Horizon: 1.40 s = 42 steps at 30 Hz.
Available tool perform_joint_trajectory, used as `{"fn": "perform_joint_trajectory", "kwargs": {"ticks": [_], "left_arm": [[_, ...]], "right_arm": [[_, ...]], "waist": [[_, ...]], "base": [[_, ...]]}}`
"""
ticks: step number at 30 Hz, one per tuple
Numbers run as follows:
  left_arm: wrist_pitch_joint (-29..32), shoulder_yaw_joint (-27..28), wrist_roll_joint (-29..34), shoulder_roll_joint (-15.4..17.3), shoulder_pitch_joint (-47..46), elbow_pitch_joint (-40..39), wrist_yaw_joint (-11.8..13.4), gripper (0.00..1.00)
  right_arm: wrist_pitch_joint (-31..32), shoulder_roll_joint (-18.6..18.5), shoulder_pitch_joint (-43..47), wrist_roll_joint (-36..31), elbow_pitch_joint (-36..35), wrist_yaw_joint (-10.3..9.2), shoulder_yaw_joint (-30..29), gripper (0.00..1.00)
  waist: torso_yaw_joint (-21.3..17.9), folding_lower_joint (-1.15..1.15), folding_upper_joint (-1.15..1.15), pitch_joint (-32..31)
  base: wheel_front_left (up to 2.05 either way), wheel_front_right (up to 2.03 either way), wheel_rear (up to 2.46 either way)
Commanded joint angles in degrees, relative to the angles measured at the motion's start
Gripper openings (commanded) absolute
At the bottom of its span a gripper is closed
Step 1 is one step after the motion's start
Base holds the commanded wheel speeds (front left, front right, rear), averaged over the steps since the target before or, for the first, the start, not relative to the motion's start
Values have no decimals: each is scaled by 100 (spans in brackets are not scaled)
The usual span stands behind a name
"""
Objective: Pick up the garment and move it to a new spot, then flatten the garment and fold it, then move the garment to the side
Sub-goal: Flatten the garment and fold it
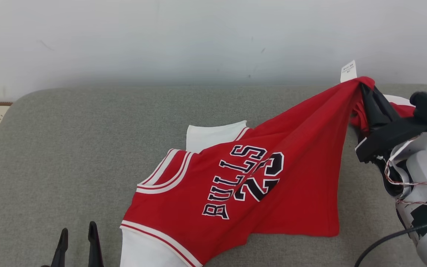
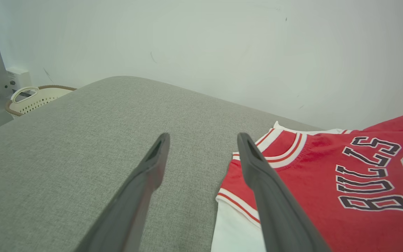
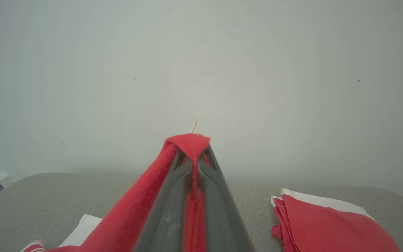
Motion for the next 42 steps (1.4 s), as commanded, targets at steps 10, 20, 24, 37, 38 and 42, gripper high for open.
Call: {"fn": "perform_joint_trajectory", "kwargs": {"ticks": [10,20,24,37,38,42], "left_arm": [[-20,62,90,-81,-41,48,-131,100],[-20,79,158,-121,-160,116,-202,100],[-20,151,167,-128,-147,125,-234,100],[-20,246,269,-147,-25,-8,-212,100],[-20,258,276,-148,-3,-33,-202,100],[-20,288,281,-151,49,-104,-199,100]], "right_arm": [[191,58,-740,87,828,-2,490,0],[-97,309,-1308,-153,2253,-2,1017,100],[-226,350,-1330,-72,2460,-2,1158,100],[-527,227,-302,482,1561,-2,1166,100],[-532,209,-154,477,1434,-2,1162,100],[-529,172,468,541,805,-2,952,100]], "waist": [[192,0,0,50],[316,0,0,172],[225,0,0,170],[-148,0,0,103],[-183,0,0,96],[-311,0,0,81]], "base": [[0,0,0],[0,0,0],[0,0,0],[0,0,0],[0,0,0],[0,0,0]]}}
